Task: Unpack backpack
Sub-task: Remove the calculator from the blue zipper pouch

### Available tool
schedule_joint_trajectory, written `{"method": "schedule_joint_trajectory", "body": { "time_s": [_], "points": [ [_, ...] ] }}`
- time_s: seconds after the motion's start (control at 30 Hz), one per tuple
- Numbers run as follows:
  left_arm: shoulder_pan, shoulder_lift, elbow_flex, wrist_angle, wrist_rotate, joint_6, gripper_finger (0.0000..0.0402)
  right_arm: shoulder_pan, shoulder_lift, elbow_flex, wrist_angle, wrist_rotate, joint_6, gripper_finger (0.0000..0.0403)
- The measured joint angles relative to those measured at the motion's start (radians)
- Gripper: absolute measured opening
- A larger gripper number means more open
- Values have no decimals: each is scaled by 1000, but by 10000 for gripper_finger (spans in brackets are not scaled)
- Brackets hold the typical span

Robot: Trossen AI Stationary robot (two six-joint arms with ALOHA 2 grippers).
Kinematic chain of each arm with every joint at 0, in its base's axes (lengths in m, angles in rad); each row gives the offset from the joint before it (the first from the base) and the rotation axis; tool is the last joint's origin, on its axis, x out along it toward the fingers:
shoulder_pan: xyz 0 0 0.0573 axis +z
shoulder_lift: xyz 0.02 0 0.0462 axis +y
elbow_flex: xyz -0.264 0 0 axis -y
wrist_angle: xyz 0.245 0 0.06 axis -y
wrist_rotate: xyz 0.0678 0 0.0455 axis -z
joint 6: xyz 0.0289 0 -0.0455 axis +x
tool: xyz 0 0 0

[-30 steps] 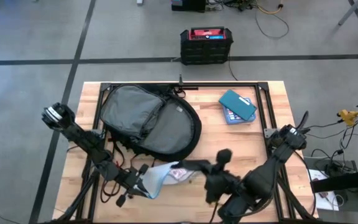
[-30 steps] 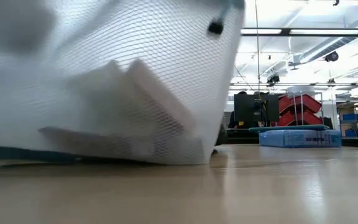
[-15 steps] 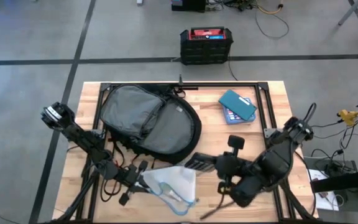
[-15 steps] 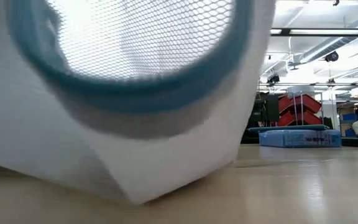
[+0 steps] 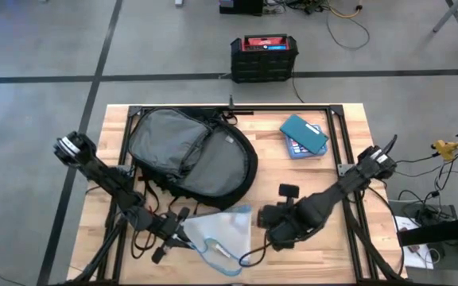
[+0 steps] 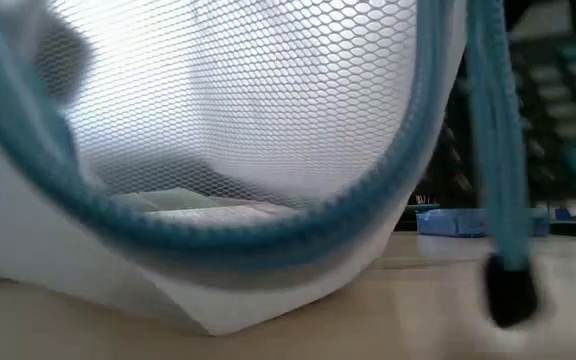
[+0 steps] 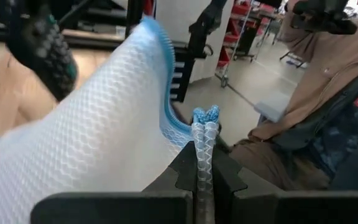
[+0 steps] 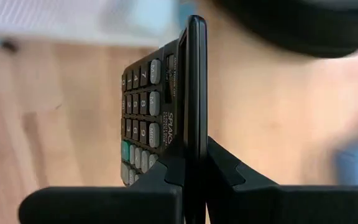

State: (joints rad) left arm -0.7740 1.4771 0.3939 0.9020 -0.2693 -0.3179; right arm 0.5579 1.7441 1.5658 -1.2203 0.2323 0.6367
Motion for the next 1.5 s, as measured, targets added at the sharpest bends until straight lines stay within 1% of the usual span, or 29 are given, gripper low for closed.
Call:
{"method": "schedule_joint_trajectory", "body": {
  "time_s": [0.03,0.1,0.27,0.47,0.6,0.67,0.73,0.87,0.9,0.93,1.03,1.17,1.3,1.4,1.5],
  "points": [
    [3,9,0,-1,0,-5,0,-14,-7,-37,31,-25,-11,8],
    [13,24,0,-1,-10,-7,0,-43,-18,-103,59,-41,-25,8],
    [79,55,0,5,-105,-29,0,-116,-70,-246,100,-59,-51,8],
    [190,92,0,3,-107,-26,0,-204,-168,-438,259,-75,-84,10],
    [275,147,2,8,-102,-33,0,-244,-219,-550,348,-73,-68,32],
    [322,178,2,14,-75,-32,0,-256,-232,-592,349,-64,-49,50],
    [379,205,2,48,-24,-24,0,-260,-248,-628,345,-56,-31,68],
    [499,239,2,155,120,25,0,-261,-262,-683,329,-32,-15,105],
    [525,239,2,173,156,37,0,-260,-263,-693,327,-27,-12,114],
    [546,239,2,187,184,46,0,-259,-272,-696,317,-43,-10,123],
    [582,233,3,206,231,72,0,-260,-294,-699,290,-46,-7,146],
    [586,229,4,204,285,90,0,-259,-336,-668,261,-49,-5,169],
    [578,228,4,194,384,61,0,-238,-354,-592,258,-45,-13,179],
    [557,223,4,194,410,51,0,-193,-342,-522,325,-24,-40,180],
    [531,205,4,195,417,51,0,-139,-302,-463,511,-22,-101,180]
  ]
}}
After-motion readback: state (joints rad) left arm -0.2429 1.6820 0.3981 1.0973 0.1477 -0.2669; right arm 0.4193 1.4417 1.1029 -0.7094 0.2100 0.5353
